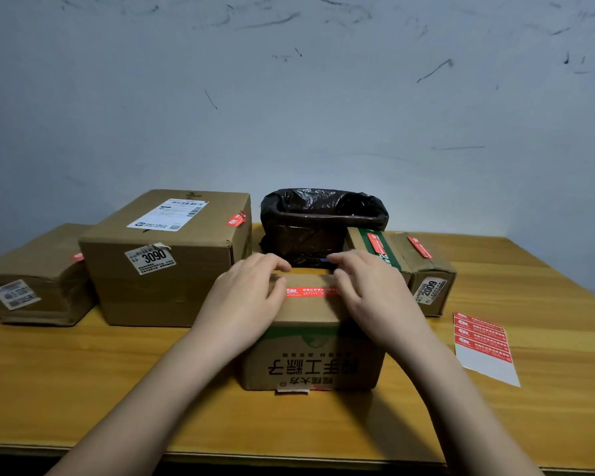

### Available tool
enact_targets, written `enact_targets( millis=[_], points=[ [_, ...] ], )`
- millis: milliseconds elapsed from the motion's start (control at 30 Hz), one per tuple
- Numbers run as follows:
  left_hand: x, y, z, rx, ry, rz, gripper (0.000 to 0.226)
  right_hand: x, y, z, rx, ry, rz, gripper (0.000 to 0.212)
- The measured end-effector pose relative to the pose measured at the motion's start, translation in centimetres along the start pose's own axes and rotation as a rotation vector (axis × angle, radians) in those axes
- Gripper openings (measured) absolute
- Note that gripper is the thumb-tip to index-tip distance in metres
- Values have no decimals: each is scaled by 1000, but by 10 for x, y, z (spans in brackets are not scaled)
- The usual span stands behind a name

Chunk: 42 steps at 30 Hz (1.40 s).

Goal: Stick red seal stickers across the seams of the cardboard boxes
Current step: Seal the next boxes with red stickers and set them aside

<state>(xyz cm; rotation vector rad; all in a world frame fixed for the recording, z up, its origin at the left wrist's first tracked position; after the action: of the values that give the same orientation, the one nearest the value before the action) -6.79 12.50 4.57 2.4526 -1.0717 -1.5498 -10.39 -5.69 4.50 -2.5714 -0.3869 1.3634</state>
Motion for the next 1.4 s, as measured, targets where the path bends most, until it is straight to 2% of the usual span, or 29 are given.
enact_targets(
  millis=[100, 200, 300, 467, 833, 967, 1067, 1233, 1400],
  points=[
    [2, 12, 15, 211, 23, -173, 58, -9, -16, 19, -202, -67, 38, 68],
    [7, 16, 29, 260, 4, -245, 63, -8, -23, 34, -238, -150, 84, 80],
    [11, 19, 35, 236, -41, -235, 63, -1, -24, 40, -224, -164, 101, 79],
    [12, 16, 40, 225, -66, -323, 58, 5, -17, 45, -210, -69, 203, 58],
    [8, 7, 41, 141, -18, -366, 73, 3, -9, 47, -142, -73, 329, 62],
    [9, 2, 42, 104, -7, -324, 82, 0, -8, 46, -108, -92, 248, 84],
    [4, -7, 43, 15, -16, -219, 84, -10, 2, 44, -12, -173, 138, 84],
    [8, -17, 51, -86, -33, 156, 83, -15, 17, 41, 75, -223, -141, 88],
    [25, -37, 53, -249, -65, 529, 104, -10, 30, 39, 179, -231, -460, 88]
  ],
)
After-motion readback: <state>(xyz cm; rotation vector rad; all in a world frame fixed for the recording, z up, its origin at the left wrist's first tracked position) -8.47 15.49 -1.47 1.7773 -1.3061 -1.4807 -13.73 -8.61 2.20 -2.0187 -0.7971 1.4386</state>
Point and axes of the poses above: each hand's wrist, its own z-axis away from the middle knuckle, its own x-axis out of the palm, y = z × x, the point moved 1 cm from there along -z, towards the middle knuckle, and after that the axes turned 8 degrees about y, right-handed, at the moved point
